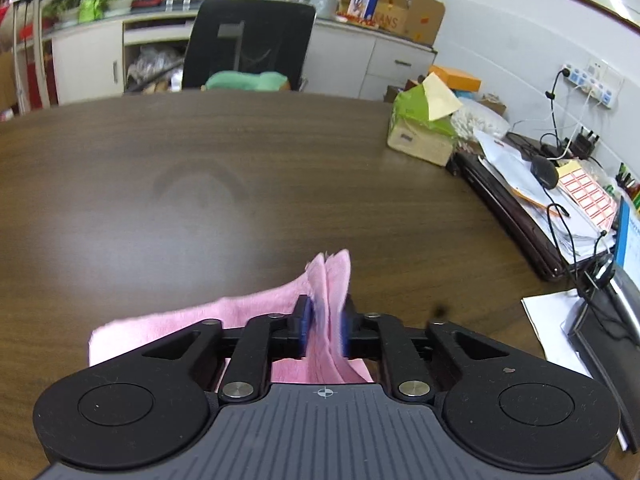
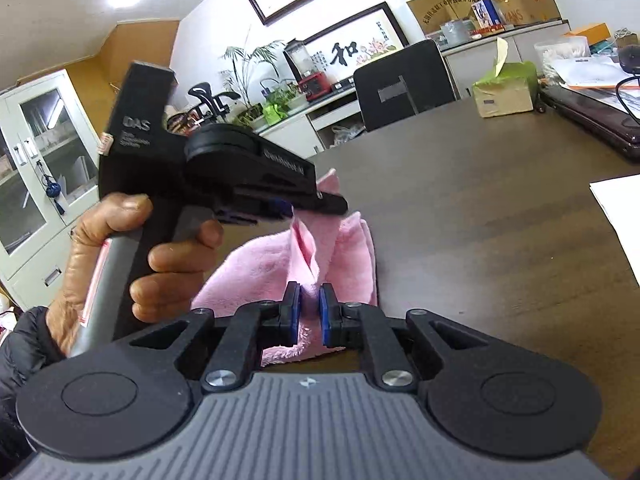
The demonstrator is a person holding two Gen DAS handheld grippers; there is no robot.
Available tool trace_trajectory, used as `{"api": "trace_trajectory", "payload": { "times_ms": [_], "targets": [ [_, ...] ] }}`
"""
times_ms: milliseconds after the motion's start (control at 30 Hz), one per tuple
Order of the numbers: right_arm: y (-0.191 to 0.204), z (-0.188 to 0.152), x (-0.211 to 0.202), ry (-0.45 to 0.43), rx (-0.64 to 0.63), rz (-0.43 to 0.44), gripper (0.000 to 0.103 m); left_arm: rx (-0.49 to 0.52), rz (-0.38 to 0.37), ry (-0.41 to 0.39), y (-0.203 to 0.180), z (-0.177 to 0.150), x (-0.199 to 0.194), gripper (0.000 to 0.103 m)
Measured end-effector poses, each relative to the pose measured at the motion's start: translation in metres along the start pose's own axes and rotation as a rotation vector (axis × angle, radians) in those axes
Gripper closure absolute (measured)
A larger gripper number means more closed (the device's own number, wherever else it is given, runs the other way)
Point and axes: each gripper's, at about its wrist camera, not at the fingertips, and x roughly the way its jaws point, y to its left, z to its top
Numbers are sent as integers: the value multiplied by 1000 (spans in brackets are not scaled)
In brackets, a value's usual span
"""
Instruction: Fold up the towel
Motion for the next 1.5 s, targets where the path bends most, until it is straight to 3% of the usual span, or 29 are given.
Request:
{"api": "trace_trajectory", "payload": {
  "times_ms": [133,200,233,267,367,467,533,700,800,967,1033,1100,1133,1200,1367,1467,1500],
  "targets": [
    [-6,6,1,25,27,-31,89,7,28,-93,2,4,-18,63],
    [-10,10,4,53,58,-59,86,-7,43,-129,5,5,-24,49],
    [-11,12,4,62,61,-66,84,-8,50,-142,8,0,-30,36],
    [-12,13,3,69,69,-76,78,-6,56,-152,12,-5,-35,32],
    [-16,14,-4,63,73,-78,67,2,75,-165,20,-21,-44,32],
    [-17,18,-10,56,65,-51,52,22,99,-130,27,-39,-50,33],
    [-14,23,-10,72,40,-47,52,51,91,-118,30,-49,-54,33],
    [-15,45,7,95,-25,-76,42,156,184,-112,26,-67,-49,33],
    [-29,61,27,138,9,-59,40,167,205,-110,29,-70,-41,32],
    [-43,69,61,204,68,-4,37,134,176,-103,46,-72,-37,31],
    [-42,69,70,213,70,19,43,134,170,-112,51,-71,-38,31],
    [-36,69,75,205,51,42,67,156,190,-131,53,-71,-37,31],
    [-31,69,76,208,31,51,70,151,197,-140,56,-70,-39,31],
    [-21,70,79,213,-11,67,87,136,209,-160,62,-69,-43,31],
    [16,71,78,207,-159,4,97,55,247,-260,86,-59,-70,30],
    [45,76,79,232,-249,-23,97,-23,254,-339,107,-54,-94,23],
    [54,79,75,228,-255,7,97,-49,250,-358,114,-53,-100,23]
  ]
}}
